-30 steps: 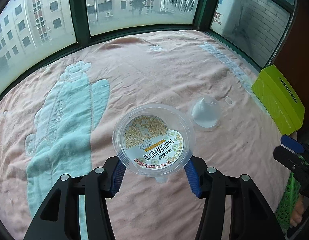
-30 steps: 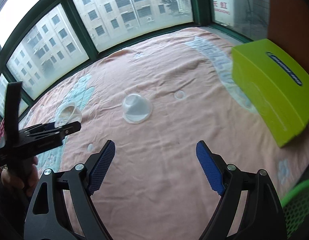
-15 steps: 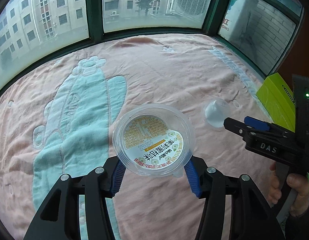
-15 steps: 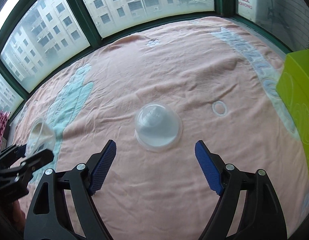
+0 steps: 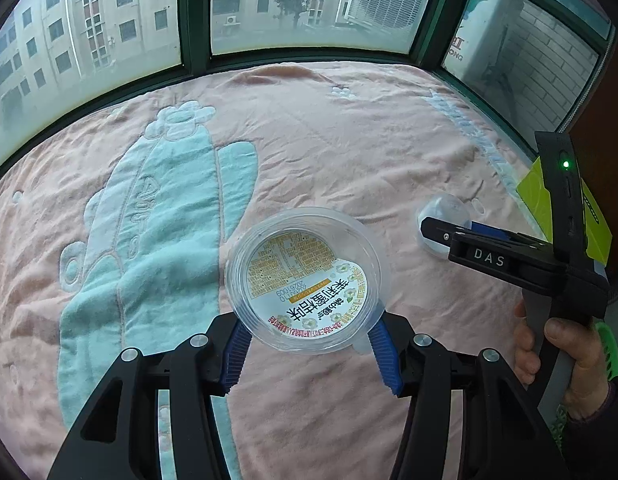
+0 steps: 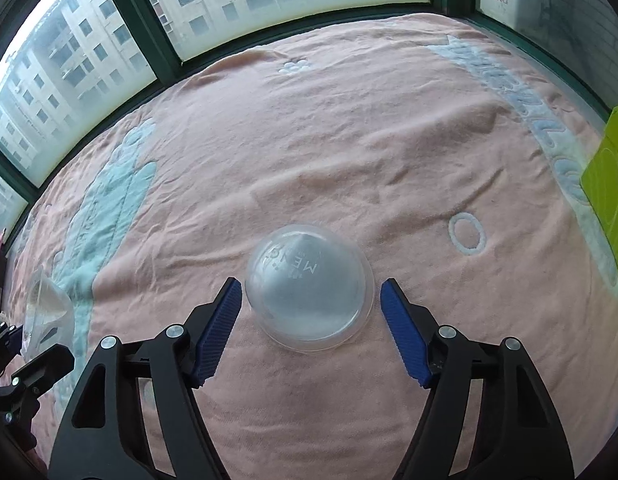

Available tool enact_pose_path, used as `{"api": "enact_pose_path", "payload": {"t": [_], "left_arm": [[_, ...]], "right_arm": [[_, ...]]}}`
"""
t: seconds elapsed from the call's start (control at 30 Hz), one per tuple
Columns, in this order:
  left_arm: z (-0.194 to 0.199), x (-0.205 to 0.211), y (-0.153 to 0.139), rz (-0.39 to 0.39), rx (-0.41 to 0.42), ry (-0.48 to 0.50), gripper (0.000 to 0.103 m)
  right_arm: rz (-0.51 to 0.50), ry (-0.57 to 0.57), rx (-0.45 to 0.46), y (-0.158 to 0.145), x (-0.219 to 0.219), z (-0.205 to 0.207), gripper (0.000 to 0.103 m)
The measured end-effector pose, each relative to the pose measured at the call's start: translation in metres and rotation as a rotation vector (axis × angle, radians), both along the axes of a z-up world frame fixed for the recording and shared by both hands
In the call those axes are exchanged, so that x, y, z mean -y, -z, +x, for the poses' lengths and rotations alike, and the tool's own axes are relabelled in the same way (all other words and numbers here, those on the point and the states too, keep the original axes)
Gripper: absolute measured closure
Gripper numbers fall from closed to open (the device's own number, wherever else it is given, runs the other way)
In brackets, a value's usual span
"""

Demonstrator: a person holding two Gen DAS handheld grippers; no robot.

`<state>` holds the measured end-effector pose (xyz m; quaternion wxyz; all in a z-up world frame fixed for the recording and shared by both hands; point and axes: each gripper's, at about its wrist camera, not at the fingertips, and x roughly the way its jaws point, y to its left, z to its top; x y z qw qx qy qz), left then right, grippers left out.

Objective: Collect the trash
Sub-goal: 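Grasp the clear plastic cup with the left tool while the right tool grasps the clear dome lid, then carry the clear cup and dome lid toward the green basket with both tools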

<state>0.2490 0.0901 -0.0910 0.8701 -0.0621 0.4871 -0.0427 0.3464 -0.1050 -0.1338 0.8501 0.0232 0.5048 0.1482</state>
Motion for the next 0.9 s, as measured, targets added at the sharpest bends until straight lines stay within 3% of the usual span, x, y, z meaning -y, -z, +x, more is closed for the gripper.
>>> {"api": "enact_pose_path", "payload": {"t": [0.13,0.43,0.9], "left_arm": [[0.001,0.001,0.000,-0.001,-0.001,0.001,0.051],[-0.003,0.000,-0.001,-0.002,-0.002,-0.003,0.051],[-0.030,0.021,-0.029,-0.008,0.052,0.031,0.051]], "right_arm": [[-0.015,-0.002,0.002,0.000,-0.001,0.001,0.038],[0.001,0.001,0.013,-0.009,0.002,-0.009,0.038],[0.007,0.019,0.086,-0.056,0.029,-0.071,0.038]]}}
